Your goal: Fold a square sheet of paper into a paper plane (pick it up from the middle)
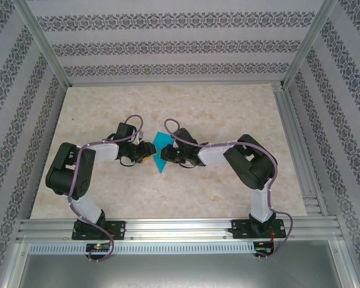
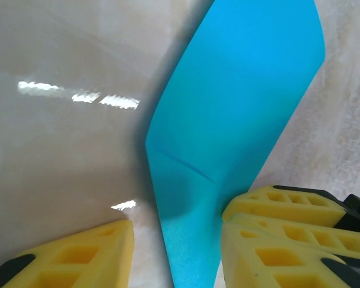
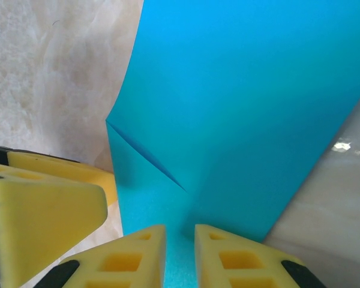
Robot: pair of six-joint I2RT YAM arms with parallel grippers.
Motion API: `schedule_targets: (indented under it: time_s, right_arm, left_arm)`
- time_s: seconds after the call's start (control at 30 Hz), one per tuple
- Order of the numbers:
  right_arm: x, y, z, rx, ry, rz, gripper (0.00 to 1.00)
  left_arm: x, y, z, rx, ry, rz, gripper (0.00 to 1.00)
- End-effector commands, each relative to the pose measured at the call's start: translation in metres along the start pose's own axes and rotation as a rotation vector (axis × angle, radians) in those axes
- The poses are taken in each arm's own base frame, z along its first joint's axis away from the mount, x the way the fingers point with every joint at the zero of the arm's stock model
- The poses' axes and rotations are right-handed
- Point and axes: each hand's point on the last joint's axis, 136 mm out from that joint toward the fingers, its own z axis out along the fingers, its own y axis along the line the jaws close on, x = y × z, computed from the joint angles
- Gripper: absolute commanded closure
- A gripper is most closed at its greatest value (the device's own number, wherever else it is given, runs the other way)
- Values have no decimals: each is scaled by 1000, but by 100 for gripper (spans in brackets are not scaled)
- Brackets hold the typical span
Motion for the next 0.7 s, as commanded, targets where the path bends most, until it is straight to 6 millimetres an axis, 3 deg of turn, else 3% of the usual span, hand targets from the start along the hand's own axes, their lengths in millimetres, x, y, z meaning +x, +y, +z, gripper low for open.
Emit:
schedule_targets:
  time_s: [0.0, 0.67]
  right_arm:
    - [9, -21, -3, 54, 23, 31, 80]
    - [11, -28, -3, 69, 35, 18, 82]
  left_arm:
    - [-9, -18, 3, 53, -11, 22, 60]
    - [-14, -27, 8, 104, -4, 53, 69]
